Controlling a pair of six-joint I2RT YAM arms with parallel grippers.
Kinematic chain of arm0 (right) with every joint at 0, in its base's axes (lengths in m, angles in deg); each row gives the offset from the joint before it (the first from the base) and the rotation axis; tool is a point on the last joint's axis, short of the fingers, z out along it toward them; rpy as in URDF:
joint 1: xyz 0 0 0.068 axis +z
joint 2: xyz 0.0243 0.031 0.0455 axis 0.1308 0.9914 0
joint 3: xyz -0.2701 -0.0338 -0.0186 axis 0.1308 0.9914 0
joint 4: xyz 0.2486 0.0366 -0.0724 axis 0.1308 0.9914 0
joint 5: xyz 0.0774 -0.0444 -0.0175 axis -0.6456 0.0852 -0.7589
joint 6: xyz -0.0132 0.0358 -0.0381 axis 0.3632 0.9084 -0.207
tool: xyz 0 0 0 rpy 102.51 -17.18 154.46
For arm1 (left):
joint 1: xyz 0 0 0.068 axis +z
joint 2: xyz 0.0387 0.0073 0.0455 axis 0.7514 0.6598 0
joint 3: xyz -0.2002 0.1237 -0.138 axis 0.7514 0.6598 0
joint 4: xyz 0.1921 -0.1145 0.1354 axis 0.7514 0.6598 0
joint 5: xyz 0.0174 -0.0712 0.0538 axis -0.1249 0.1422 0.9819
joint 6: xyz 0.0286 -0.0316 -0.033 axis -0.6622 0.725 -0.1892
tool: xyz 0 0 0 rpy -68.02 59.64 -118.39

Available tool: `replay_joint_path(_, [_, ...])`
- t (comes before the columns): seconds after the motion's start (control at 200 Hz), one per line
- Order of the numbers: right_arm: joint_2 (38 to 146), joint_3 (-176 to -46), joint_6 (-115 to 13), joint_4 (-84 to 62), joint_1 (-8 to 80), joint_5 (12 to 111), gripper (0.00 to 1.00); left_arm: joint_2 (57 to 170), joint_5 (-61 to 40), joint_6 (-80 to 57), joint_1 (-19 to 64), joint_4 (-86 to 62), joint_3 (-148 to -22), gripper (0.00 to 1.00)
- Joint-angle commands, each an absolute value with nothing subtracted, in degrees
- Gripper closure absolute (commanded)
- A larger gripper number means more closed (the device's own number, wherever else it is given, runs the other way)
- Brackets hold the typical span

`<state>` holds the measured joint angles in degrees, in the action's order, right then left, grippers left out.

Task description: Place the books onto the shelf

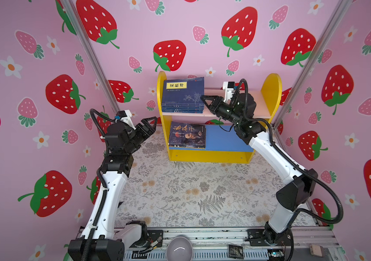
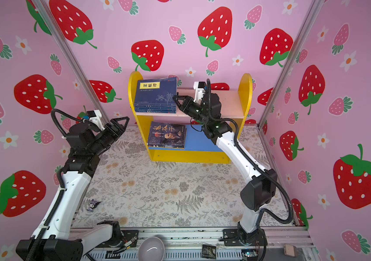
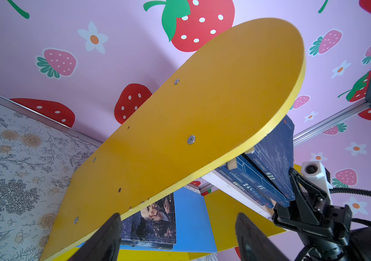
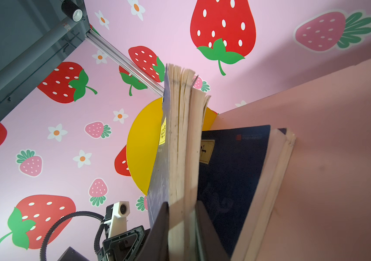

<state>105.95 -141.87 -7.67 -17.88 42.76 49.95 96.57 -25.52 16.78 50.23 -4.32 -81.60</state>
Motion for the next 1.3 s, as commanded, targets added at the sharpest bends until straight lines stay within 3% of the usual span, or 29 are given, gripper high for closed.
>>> replay_joint_path(0.0, [107.8, -143.4, -6.7, -21.2, 43.0, 48.7, 0.89, 95.7, -25.0, 16.9, 50.4, -5.3, -80.9, 0.2])
replay_joint_path(0.255, [107.5, -143.4, -9.0, -17.6, 42.9, 50.1, 0.7, 95.8, -24.8, 17.0, 50.4, -5.4, -80.8, 0.2])
replay_joint_path(0.37, [107.9, -144.3, -10.9, -16.2, 42.9, 50.9, 0.66, 96.0, -24.9, 17.3, 50.4, -5.8, -80.5, 0.2])
replay_joint_path(0.59, [108.9, -147.4, -16.8, -10.8, 43.0, 54.9, 0.43, 96.0, -25.0, 17.3, 50.4, -5.8, -80.3, 0.2])
replay_joint_path(1.005, [110.7, -156.1, -30.7, -2.2, 42.9, 58.8, 0.23, 96.4, -25.5, 16.6, 50.4, -5.7, -80.8, 0.2])
replay_joint_path(1.295, [102.8, -146.7, -49.2, -5.7, 42.9, 54.6, 0.11, 97.3, -36.0, -3.3, 50.4, 3.9, -90.2, 0.2])
